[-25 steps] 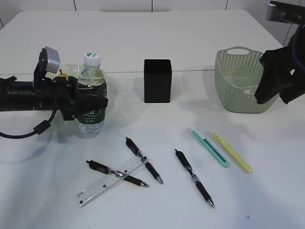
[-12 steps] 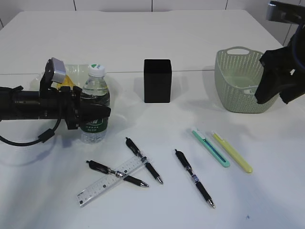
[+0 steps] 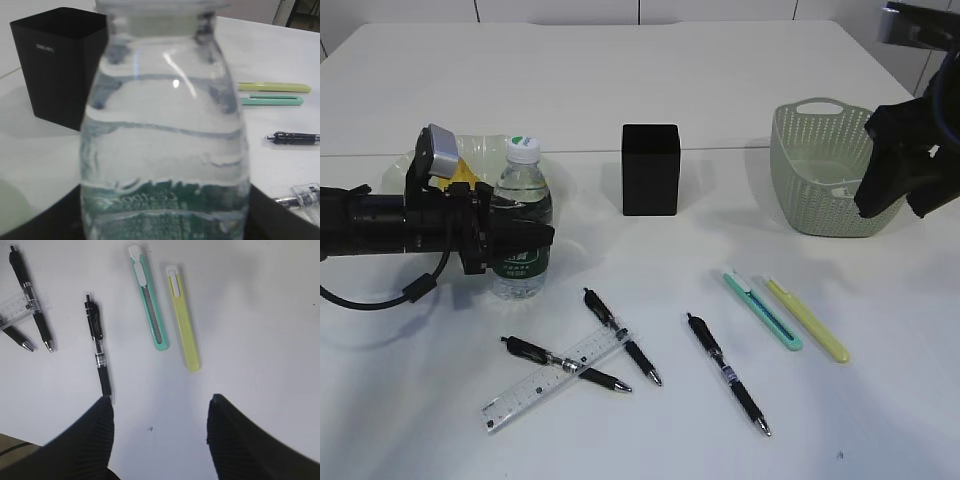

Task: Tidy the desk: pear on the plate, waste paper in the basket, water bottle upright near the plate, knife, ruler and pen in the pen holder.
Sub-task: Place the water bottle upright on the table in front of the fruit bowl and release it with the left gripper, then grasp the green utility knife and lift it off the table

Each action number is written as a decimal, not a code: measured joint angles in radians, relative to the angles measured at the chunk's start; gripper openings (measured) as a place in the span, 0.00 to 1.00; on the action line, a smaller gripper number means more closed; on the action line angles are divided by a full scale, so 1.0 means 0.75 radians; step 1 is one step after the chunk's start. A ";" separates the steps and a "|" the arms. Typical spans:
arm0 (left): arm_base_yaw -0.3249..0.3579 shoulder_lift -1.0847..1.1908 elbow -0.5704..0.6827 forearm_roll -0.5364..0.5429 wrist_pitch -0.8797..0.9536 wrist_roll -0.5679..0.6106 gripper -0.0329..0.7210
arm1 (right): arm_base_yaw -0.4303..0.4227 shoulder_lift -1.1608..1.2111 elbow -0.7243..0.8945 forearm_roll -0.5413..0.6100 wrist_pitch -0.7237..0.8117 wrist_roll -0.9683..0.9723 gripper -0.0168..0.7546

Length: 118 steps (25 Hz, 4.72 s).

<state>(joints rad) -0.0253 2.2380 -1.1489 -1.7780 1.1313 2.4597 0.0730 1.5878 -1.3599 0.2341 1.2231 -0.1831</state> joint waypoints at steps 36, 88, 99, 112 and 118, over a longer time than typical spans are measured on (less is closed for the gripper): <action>0.033 -0.002 0.000 -0.005 0.008 0.057 0.78 | 0.000 0.000 0.000 0.000 0.000 0.000 0.59; 0.039 -0.920 0.002 1.115 -0.447 -1.576 0.75 | 0.000 0.000 0.000 -0.001 -0.010 0.000 0.59; 0.039 -1.091 0.002 1.754 -0.304 -2.379 0.75 | 0.000 0.000 0.000 -0.003 -0.024 0.000 0.59; 0.039 -1.094 0.002 2.277 -0.067 -3.113 0.74 | 0.203 0.034 0.000 -0.190 -0.171 0.050 0.59; 0.039 -1.094 0.002 2.272 -0.013 -3.179 0.74 | 0.244 0.197 -0.084 -0.179 -0.200 0.058 0.59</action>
<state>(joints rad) 0.0036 1.4177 -1.1471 -0.0739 1.1213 0.0755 0.2557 1.7355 -1.4228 0.0999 1.0734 -0.1393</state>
